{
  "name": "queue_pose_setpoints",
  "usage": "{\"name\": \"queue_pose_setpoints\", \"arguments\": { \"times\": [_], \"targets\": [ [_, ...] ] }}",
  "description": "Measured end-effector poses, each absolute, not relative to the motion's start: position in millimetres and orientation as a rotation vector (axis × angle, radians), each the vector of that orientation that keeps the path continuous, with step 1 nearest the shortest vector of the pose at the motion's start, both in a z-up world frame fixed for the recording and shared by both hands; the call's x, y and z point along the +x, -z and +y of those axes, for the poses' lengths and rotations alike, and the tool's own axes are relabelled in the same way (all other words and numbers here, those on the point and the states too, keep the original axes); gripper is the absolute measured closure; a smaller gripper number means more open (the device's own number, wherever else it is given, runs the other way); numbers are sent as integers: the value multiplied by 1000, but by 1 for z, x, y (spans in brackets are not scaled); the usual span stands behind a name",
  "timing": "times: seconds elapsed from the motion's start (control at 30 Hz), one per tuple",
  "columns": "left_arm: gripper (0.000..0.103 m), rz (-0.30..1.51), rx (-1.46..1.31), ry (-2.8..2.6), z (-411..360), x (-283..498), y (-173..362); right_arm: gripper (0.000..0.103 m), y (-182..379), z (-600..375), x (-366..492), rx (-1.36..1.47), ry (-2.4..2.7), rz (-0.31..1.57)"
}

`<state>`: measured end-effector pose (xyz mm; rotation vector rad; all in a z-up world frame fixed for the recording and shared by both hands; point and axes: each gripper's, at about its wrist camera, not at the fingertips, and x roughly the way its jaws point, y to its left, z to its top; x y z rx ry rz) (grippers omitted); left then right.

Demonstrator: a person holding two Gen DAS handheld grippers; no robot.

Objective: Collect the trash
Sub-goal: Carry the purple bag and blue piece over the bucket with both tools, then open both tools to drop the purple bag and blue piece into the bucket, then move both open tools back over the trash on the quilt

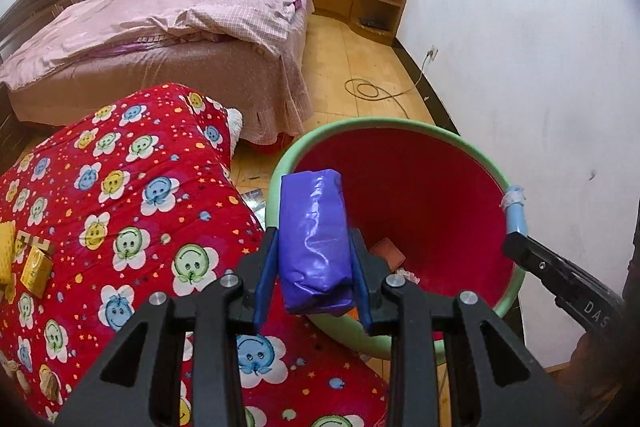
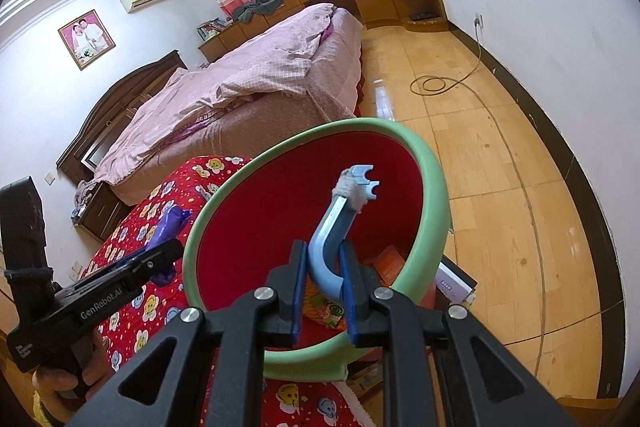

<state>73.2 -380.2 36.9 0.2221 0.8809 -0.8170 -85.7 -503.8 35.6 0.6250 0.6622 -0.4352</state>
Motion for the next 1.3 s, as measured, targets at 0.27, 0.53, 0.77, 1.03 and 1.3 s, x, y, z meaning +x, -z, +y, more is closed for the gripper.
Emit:
{"name": "queue_pose_setpoints", "arguments": {
  "times": [0.27, 0.53, 0.77, 1.03, 1.3],
  "targets": [
    [65, 908, 218, 807, -381, 76, -32, 85, -30, -508, -84, 639, 433, 674],
    [58, 908, 211, 826, -377, 71, -34, 84, -26, -511, -80, 658, 432, 677],
    [58, 904, 189, 818, -368, 68, -40, 71, -25, -511, -82, 670, 427, 668],
    [58, 909, 151, 769, -341, 69, -44, 60, -30, -503, -88, 666, 425, 653],
    [58, 906, 117, 707, -306, 70, -50, 45, -34, -492, -91, 663, 411, 651]
  ]
}}
